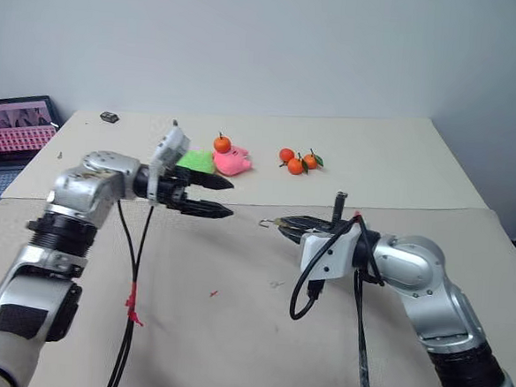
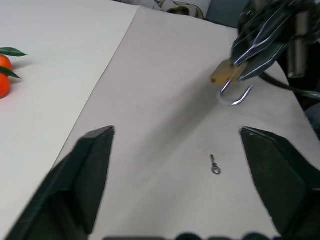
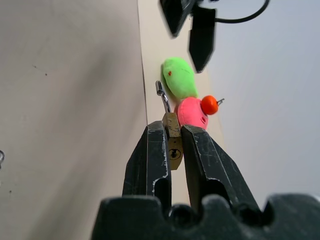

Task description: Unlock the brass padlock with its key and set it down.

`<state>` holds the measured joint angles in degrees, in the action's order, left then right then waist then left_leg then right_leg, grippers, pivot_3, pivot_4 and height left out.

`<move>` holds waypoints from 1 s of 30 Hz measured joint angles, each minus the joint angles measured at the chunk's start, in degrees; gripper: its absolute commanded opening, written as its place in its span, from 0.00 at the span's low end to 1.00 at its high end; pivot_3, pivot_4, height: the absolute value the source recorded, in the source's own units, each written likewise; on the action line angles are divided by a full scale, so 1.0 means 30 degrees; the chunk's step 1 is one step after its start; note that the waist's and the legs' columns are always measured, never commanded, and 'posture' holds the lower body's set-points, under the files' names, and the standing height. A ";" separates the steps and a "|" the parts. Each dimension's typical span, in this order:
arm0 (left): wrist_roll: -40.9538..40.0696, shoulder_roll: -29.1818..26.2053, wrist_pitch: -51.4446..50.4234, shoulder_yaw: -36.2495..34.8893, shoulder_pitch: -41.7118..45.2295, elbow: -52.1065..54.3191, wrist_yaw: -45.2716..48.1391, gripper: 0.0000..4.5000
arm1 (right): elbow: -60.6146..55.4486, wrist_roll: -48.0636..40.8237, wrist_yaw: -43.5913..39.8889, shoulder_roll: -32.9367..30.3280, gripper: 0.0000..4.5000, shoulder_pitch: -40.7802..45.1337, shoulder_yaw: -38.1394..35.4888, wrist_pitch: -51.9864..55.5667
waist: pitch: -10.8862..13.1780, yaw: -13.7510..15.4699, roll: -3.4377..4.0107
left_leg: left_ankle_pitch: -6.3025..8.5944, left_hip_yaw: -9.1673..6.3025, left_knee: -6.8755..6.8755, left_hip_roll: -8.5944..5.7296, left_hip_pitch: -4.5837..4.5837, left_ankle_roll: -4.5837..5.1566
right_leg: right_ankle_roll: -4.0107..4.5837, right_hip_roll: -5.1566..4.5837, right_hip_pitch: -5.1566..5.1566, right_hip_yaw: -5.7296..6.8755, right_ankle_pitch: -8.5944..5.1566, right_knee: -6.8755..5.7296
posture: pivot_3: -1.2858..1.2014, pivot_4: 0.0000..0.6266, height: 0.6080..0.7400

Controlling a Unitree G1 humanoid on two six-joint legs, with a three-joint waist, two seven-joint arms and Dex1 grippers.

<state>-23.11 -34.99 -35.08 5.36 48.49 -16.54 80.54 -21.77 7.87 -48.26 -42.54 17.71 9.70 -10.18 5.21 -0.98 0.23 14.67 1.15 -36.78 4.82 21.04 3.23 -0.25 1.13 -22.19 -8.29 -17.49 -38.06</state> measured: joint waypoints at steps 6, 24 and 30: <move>-0.0969 -0.1255 -0.1733 -0.1157 -0.0195 0.1873 -0.0924 1.00 | 0.3463 0.2084 0.0315 0.2253 0.05 0.2327 0.3278 -0.2999 | -0.0002 0.0017 0.0004 | -0.0004 -0.0026 -0.0011 0.0002 -0.0041 -0.0005 | 0.0001 0.0003 -0.0004 0.0024 0.0000 -0.0017 | 0.52 0.24 0.40; -0.2978 -0.2488 -0.4172 -0.2260 -0.1537 0.6241 -0.3547 1.00 | 1.4970 0.8790 0.4113 0.4993 0.05 0.6788 0.7760 -1.0202 | 0.0008 -0.0014 -0.0026 | -0.0033 -0.0083 -0.0027 -0.0006 -0.0063 -0.0056 | 0.0039 -0.0002 -0.0010 0.0059 0.0018 -0.0135 | 0.52 0.24 0.40; -0.3269 -0.2544 -0.4184 -0.2257 -0.1577 0.6333 -0.3960 1.00 | 1.6287 0.9056 0.4642 0.5031 0.23 0.7395 0.7915 -1.1262 | 0.0007 -0.0042 -0.0026 | -0.0037 -0.0098 -0.0032 -0.0007 -0.0059 -0.0062 | 0.0040 0.0002 -0.0009 0.0059 0.0019 -0.0214 | 0.52 0.24 0.40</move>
<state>-32.92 -42.63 -47.63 -1.41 43.76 2.46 68.66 27.09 35.04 -34.34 -27.45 39.90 33.45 -43.96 5.23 -1.11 0.15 14.56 0.85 -36.87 4.80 20.87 3.05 -0.13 1.14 -22.21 -8.12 -17.44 -38.71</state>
